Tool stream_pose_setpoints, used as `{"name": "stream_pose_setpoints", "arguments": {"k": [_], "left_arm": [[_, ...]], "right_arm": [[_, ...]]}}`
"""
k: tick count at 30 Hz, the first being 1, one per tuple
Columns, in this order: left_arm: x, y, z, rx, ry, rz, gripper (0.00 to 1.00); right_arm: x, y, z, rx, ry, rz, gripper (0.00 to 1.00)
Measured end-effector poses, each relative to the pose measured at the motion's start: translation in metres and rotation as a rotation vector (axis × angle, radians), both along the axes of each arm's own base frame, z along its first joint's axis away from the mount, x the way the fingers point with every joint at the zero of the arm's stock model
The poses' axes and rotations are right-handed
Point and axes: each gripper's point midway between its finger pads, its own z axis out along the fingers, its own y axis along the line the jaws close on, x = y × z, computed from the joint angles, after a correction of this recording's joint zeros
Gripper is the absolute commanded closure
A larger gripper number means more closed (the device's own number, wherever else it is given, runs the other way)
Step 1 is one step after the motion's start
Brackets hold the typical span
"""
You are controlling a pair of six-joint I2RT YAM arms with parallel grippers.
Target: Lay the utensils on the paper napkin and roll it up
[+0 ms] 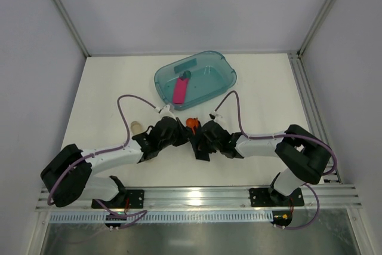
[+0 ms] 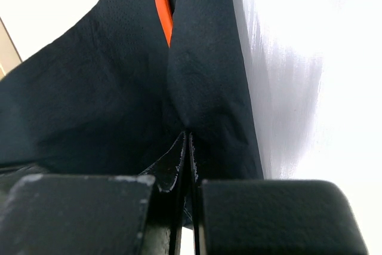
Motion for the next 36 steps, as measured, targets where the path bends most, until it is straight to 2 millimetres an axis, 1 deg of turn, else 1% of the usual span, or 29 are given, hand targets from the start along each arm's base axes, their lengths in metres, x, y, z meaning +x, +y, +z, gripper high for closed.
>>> {"name": "stream_pose_setpoints", "arguments": {"k": [6, 7, 9, 12, 16, 23, 28, 36], "left_arm": [[-0.002, -0.009, -0.011, 0.016, 0.027, -0.046, 1.0], [-0.002, -0.011, -0.012, 0.015, 0.027, -0.057, 0.98], [-0.004, -0.015, -0.012, 0.007, 0.027, -0.081, 0.99], [-0.007, -0.025, -0.013, -0.012, 0.022, -0.133, 1.0], [-0.01, -0.035, -0.02, -0.022, 0.037, -0.187, 1.0], [-0.009, -0.037, -0.019, -0.026, 0.029, -0.2, 1.0], [-0.012, -0.038, -0.019, -0.028, 0.032, -0.215, 1.0], [-0.014, -0.039, -0.025, -0.016, 0.045, -0.226, 0.99]], "right_arm": [[0.0, 0.001, 0.0, -0.001, -0.012, 0.015, 0.96], [-0.001, 0.001, 0.0, 0.0, -0.013, 0.017, 0.96], [-0.001, 0.002, 0.0, 0.004, -0.016, 0.025, 0.96], [-0.002, 0.003, 0.0, 0.017, -0.024, 0.04, 0.96], [-0.003, 0.004, -0.001, 0.03, -0.032, 0.05, 0.96], [-0.001, 0.001, 0.001, 0.015, -0.058, 0.07, 0.95], [-0.005, -0.007, 0.002, -0.031, -0.077, 0.116, 0.9], [-0.003, -0.02, 0.018, -0.067, -0.125, 0.155, 0.82]]}}
